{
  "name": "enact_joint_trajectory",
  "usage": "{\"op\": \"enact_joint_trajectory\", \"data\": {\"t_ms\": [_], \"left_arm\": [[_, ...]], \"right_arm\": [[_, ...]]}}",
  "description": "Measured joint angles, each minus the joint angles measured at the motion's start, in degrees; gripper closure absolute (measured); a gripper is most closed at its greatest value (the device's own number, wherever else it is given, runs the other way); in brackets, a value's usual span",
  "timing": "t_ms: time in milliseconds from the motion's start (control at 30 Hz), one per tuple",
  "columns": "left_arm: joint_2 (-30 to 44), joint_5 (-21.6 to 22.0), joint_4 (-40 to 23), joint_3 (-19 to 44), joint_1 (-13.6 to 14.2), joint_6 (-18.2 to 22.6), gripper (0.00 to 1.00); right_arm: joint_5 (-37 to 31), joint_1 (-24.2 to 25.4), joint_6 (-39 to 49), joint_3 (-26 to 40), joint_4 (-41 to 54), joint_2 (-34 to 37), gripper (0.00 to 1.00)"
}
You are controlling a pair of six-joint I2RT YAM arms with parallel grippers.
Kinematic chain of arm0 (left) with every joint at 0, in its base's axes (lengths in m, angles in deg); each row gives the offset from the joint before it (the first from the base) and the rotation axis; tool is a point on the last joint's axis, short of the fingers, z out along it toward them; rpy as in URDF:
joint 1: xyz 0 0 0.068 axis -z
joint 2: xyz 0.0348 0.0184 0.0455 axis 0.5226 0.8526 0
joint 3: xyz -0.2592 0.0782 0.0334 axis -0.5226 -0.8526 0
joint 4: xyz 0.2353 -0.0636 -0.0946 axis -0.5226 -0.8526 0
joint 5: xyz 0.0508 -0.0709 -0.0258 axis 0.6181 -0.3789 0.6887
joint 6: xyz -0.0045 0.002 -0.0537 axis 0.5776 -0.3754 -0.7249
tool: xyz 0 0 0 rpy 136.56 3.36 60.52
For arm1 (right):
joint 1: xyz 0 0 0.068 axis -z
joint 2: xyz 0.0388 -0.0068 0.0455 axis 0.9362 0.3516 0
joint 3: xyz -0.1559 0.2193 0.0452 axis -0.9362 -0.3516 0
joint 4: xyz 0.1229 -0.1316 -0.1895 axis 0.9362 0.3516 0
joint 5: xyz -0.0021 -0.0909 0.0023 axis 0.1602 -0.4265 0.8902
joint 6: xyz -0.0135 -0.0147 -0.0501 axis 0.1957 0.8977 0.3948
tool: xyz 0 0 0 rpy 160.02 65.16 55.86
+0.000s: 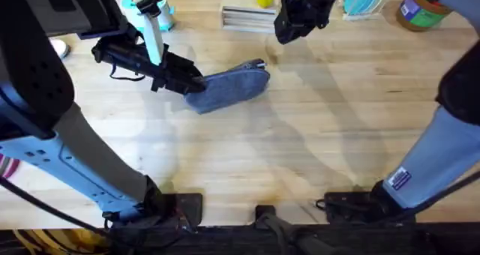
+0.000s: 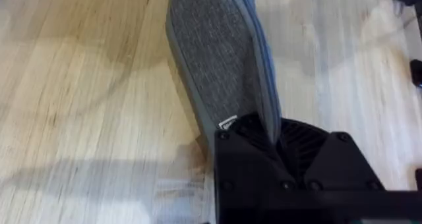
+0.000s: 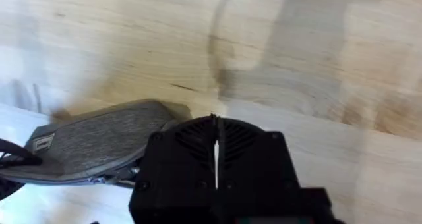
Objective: Unzip the bag, pick up the pens from the table one at a time and place them inside, then zip the bag closed.
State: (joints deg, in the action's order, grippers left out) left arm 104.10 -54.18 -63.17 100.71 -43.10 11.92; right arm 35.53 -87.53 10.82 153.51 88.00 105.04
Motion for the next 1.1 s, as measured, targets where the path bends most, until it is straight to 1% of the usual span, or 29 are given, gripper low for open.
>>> {"op": "enact_joint_trajectory", "data": {"t_ms": [100,500,700,733,767,900,933,967,1100], "left_arm": [[0.0,0.0,0.0,0.0,0.0,0.0,0.958],[0.0,0.0,0.0,0.0,0.0,0.0,0.958],[0.0,0.0,0.0,0.0,0.0,0.0,0.958],[0.0,0.0,0.0,0.0,0.0,0.0,0.958],[0.0,0.0,0.0,0.0,0.0,0.0,0.958],[0.0,0.0,0.0,0.0,0.0,0.0,0.958],[0.0,0.0,0.0,0.0,0.0,0.0,0.958],[0.0,0.0,0.0,0.0,0.0,0.0,0.958],[0.0,0.0,0.0,0.0,0.0,0.0,0.958]], "right_arm": [[-0.1,0.0,-0.2,0.0,-0.3,1.1,0.968],[-0.1,0.0,-0.4,0.1,-0.2,1.2,0.968],[-0.1,0.0,-0.4,2.2,0.1,0.3,0.964],[-0.1,0.0,-0.8,2.7,0.2,-0.2,0.867],[-0.1,0.0,-0.8,3.3,0.5,-0.8,0.749],[-0.3,0.0,-0.8,7.7,3.5,-3.5,0.161],[-0.3,0.0,-0.7,8.9,4.3,-4.1,0.048],[-0.3,0.0,-0.7,10.0,5.0,-4.6,0.016],[-0.3,0.0,-0.8,13.3,6.4,-6.4,0.005]]}}
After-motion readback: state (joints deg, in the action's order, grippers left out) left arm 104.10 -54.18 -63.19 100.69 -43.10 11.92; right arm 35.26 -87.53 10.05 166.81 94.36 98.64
